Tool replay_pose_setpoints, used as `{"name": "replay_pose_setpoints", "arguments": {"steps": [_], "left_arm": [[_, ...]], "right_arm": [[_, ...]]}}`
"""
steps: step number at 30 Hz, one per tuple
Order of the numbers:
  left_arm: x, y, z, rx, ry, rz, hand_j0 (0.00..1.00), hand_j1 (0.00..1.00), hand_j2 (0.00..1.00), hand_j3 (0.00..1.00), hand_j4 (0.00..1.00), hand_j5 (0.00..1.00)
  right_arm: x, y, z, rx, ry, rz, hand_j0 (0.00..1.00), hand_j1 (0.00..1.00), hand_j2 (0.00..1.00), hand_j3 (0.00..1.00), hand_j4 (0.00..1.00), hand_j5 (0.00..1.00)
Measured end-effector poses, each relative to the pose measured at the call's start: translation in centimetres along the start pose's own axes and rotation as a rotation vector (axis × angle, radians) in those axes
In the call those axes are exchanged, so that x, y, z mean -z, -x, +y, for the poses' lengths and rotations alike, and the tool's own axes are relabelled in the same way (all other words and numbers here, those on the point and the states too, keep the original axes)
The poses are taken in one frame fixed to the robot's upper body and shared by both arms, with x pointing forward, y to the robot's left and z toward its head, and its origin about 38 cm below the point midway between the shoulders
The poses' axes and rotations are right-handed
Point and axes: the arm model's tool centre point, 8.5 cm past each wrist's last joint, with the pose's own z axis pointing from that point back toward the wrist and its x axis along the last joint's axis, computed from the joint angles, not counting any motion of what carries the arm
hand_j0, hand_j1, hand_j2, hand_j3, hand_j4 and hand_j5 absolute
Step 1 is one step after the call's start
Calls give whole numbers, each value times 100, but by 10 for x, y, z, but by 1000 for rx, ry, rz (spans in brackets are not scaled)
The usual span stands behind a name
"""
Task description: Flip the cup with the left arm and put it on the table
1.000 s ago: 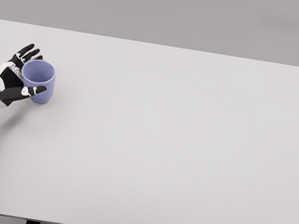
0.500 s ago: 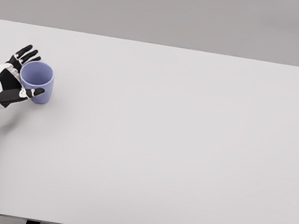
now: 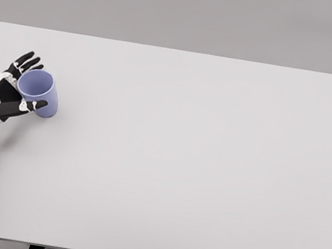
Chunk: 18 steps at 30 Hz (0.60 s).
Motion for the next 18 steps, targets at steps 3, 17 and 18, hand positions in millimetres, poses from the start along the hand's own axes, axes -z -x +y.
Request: {"name": "replay_pose_setpoints", "arguments": {"steps": [3,17,18], "left_arm": [[-2,0,0,1,0,1,100,100,100,100,100,100],[-7,-8,5,18,-7,-12,100,100,100,100,100,100],[-7,-9,6,22,-8,-11,100,100,100,100,100,100]], "right_arm": [[0,0,0,0,0,0,100,100,100,100,100,100],[0,0,0,0,0,0,100,100,100,100,100,100],[0,0,0,0,0,0,100,100,100,100,100,100]]}}
